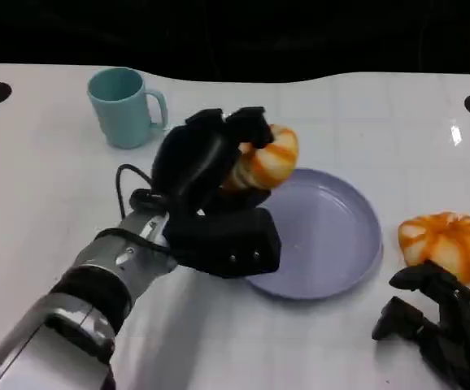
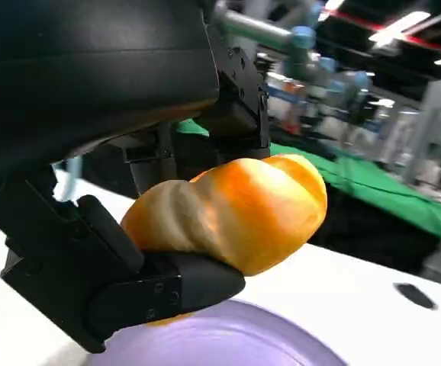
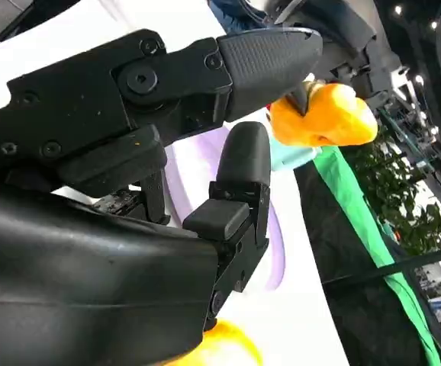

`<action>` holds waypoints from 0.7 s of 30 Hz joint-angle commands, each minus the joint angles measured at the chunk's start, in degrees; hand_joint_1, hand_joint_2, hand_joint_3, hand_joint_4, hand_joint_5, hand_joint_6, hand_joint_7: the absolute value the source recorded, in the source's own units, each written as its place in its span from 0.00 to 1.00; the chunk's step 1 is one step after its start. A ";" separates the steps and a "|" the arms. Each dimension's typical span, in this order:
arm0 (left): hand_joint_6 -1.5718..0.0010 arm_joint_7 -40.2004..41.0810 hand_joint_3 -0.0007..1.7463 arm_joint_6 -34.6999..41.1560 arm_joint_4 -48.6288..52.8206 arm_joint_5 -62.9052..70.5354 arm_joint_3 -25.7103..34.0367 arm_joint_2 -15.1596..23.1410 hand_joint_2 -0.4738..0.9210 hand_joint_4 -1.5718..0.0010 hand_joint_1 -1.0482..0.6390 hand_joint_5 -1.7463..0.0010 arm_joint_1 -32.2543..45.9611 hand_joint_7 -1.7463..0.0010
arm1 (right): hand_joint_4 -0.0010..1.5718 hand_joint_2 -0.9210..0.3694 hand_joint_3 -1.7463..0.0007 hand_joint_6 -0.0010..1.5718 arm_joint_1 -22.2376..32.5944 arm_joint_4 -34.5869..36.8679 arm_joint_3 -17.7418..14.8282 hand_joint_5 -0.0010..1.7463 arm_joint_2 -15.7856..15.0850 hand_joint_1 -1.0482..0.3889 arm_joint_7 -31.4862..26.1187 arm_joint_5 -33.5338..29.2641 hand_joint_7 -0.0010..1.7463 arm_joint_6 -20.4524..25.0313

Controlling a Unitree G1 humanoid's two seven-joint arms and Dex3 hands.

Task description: Grasp the bread from the table and place it into the plate.

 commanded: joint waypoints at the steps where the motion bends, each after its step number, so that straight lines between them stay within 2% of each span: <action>1: 0.53 -4.77 0.75 -0.21 1.24 0.77 -1.76 -0.86 0.64 0.42 0.56 0.00 -3.58 0.00 | 0.43 0.00 0.87 0.36 0.48 0.72 -0.39 0.85 -0.74 0.37 0.50 0.42 0.69 0.46; 7: 0.54 -12.06 0.64 2.01 2.94 1.07 -3.50 -2.73 0.74 0.42 0.50 0.00 -6.04 0.00 | 0.43 0.00 0.86 0.37 0.79 0.14 -0.01 0.84 -1.10 0.37 0.81 0.09 0.68 0.67; 16: 0.54 -13.45 0.64 3.54 4.34 1.91 -5.19 -4.03 0.75 0.41 0.50 0.00 -7.70 0.00 | 0.42 0.00 0.86 0.37 0.65 0.30 -0.15 0.84 -0.98 0.37 1.15 0.43 0.68 0.77; 17: 0.56 -13.99 0.57 4.24 4.74 2.30 -5.64 -4.27 0.75 0.43 0.52 0.00 -8.13 0.00 | 0.42 0.00 0.86 0.37 0.66 0.21 -0.17 0.84 -0.92 0.37 1.09 0.53 0.68 1.00; 18: 0.56 -14.66 0.54 4.90 5.09 2.55 -5.96 -4.45 0.76 0.44 0.52 0.00 -8.49 0.03 | 0.42 0.00 0.86 0.37 0.74 0.03 -0.14 0.84 -0.89 0.37 0.99 0.55 0.68 1.18; 20: 0.53 -16.62 0.42 5.70 5.52 2.34 -5.95 -4.62 0.80 0.46 0.52 0.00 -8.90 0.19 | 0.42 0.00 0.86 0.37 0.84 -0.07 -0.11 0.84 -0.86 0.37 0.94 0.44 0.68 1.03; 21: 0.50 -18.25 0.32 6.32 5.64 1.86 -5.62 -4.73 0.85 0.50 0.51 0.00 -9.06 0.34 | 0.43 0.00 0.86 0.37 0.90 -0.17 -0.14 0.84 -0.81 0.37 0.85 0.47 0.68 1.10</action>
